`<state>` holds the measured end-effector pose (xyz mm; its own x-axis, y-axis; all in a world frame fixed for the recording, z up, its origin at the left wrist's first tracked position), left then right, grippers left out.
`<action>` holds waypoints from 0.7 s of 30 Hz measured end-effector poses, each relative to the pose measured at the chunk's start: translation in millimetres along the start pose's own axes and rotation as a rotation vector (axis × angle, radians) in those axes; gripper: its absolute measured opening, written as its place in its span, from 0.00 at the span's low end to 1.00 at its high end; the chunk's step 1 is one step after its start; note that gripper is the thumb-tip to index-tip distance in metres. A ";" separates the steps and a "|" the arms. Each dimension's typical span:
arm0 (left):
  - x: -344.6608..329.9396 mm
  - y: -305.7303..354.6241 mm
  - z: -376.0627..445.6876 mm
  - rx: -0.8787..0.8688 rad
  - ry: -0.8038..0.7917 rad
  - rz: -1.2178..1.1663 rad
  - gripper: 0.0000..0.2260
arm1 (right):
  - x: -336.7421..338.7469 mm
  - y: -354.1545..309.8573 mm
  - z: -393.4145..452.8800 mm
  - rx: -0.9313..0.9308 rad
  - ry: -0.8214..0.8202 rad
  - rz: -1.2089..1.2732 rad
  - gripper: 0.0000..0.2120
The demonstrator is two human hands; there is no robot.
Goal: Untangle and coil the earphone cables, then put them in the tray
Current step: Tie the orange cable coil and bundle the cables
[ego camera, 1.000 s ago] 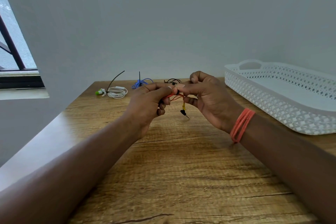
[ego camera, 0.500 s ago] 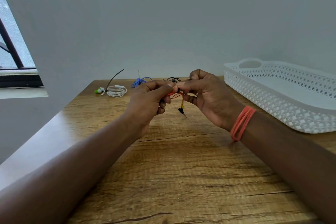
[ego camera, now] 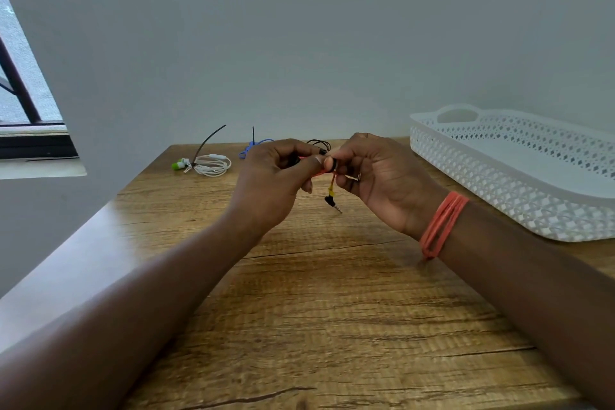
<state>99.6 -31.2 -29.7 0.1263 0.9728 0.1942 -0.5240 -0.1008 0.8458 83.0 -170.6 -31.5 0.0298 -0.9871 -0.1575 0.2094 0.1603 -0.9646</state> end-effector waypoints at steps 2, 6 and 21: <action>0.1 1.0 0.0 -0.026 0.007 0.030 0.03 | 0.0 1.3 0.5 -0.009 0.009 0.016 0.05; -1.6 3.3 -1.0 -0.061 -0.002 0.078 0.04 | 0.8 3.2 1.9 -0.042 0.018 0.045 0.07; -3.6 -2.5 -1.1 -0.148 -0.015 0.197 0.05 | 4.5 0.6 2.7 0.012 0.090 -0.056 0.12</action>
<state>99.5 -34.3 -33.1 0.0210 0.9340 0.3566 -0.6575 -0.2558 0.7087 85.9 -175.0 -32.2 -0.0696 -0.9900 -0.1227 0.2203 0.1047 -0.9698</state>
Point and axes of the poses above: each hand's wrist, its own z-axis towards the middle knuckle, its own x-axis out of the back of the hand, y = z × x, the point moved 6 cm from there along z, towards the middle knuckle, and after that the axes turned 1 degree about y, right-handed, at the moved point
